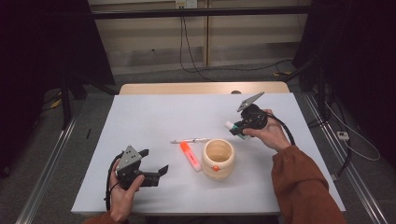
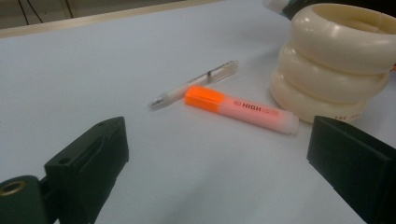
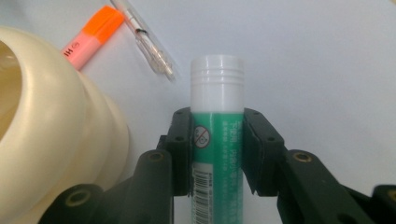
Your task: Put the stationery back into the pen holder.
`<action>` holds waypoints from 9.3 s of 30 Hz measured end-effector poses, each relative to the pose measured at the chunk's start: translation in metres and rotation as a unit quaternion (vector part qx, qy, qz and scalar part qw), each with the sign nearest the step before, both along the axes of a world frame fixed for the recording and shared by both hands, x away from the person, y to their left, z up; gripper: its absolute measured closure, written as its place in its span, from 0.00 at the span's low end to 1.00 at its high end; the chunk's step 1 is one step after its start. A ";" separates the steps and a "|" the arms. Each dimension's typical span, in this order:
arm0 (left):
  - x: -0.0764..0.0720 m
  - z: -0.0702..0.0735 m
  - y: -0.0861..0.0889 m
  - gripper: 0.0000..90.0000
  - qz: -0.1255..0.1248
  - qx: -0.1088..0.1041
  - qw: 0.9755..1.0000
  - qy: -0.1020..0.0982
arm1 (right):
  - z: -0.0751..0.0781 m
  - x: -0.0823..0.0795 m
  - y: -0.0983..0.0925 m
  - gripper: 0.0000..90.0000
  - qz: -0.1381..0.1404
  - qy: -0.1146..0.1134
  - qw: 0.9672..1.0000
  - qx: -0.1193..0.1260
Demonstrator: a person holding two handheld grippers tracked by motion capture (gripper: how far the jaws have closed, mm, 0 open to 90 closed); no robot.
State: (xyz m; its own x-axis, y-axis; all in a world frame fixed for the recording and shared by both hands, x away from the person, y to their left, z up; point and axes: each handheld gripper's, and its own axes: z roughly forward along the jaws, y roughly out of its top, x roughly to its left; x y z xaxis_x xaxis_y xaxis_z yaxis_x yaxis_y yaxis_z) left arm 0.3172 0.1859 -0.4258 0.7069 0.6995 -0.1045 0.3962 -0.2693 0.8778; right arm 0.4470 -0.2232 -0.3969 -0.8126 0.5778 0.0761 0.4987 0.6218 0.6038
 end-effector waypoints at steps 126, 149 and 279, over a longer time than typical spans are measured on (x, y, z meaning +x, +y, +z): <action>0.001 0.000 0.001 0.06 0.003 0.001 1.000 0.002 | -0.009 -0.104 0.031 0.36 -0.030 -0.136 0.948 0.287; 0.003 -0.001 -0.002 0.06 0.007 0.007 1.000 0.005 | -0.007 -0.114 -0.010 0.04 -0.120 -0.168 0.944 0.258; 0.055 -0.029 -0.113 1.00 -0.108 0.108 0.978 0.141 | -0.044 -0.170 -0.064 0.03 -0.200 -0.183 0.939 0.211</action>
State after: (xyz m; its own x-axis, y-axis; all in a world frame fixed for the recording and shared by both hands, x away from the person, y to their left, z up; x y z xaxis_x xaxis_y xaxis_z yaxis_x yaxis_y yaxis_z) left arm 0.3724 0.0731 -0.4549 0.8050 0.5646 -0.1824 0.5277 -0.5407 0.6551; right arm 0.2775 -0.2871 -0.4406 -0.5541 0.8231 0.1245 0.3514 0.0956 0.9313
